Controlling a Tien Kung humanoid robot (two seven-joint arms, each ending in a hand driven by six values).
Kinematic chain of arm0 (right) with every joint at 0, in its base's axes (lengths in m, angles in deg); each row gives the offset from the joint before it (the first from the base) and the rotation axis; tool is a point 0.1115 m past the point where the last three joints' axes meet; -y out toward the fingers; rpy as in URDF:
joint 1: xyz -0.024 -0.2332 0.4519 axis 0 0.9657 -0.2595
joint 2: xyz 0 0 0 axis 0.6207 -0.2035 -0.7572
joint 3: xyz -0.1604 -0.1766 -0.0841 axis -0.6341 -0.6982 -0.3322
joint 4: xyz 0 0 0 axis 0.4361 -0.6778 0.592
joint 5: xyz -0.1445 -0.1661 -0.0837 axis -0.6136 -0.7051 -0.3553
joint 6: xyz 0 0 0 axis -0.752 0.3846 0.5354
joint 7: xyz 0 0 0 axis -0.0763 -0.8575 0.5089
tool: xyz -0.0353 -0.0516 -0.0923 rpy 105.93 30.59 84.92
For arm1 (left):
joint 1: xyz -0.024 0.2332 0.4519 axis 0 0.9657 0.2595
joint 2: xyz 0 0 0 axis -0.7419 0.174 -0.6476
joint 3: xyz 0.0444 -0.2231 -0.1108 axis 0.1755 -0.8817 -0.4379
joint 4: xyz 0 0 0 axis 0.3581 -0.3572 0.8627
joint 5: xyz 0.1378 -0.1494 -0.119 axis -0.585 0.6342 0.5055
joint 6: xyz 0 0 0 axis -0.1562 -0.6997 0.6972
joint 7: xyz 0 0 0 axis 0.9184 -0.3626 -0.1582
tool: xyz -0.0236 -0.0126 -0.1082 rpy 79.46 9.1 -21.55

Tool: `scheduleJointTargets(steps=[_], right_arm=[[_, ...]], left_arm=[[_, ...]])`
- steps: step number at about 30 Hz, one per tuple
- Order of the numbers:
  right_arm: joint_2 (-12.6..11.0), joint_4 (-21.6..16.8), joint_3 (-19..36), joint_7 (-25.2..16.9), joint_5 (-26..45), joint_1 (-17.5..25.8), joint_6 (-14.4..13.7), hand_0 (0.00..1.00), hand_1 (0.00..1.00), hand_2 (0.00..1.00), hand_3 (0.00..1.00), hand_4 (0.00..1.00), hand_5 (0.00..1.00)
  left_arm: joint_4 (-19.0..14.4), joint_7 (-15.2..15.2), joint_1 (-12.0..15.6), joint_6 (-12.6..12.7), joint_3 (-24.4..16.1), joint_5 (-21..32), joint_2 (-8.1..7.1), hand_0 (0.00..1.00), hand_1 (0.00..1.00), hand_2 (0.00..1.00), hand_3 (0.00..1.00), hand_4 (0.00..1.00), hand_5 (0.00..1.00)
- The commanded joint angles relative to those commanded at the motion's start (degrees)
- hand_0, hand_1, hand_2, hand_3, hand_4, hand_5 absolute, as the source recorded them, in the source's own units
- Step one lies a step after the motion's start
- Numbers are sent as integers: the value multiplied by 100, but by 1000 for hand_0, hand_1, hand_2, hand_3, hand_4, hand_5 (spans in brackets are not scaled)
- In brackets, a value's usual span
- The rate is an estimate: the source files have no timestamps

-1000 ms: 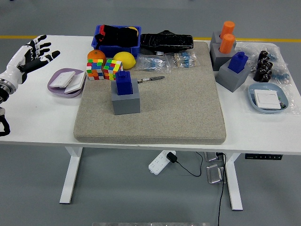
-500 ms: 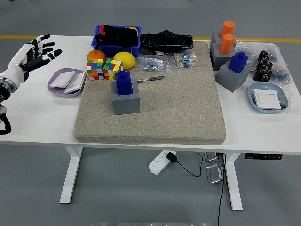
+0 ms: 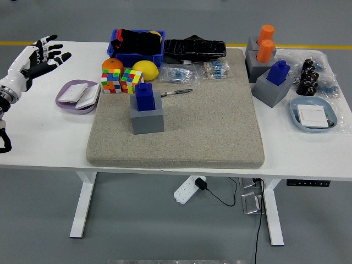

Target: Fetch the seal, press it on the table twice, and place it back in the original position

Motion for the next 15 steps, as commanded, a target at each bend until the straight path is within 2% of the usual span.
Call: scheduleJointTargets(steps=[15], right_arm=[[-36, -16, -6, -14, 12, -17, -46, 758, 672, 664, 616, 772, 502]], left_arm=[[-4, 9, -13, 10, -14, -19, -2, 922, 857, 867, 937, 898, 467]])
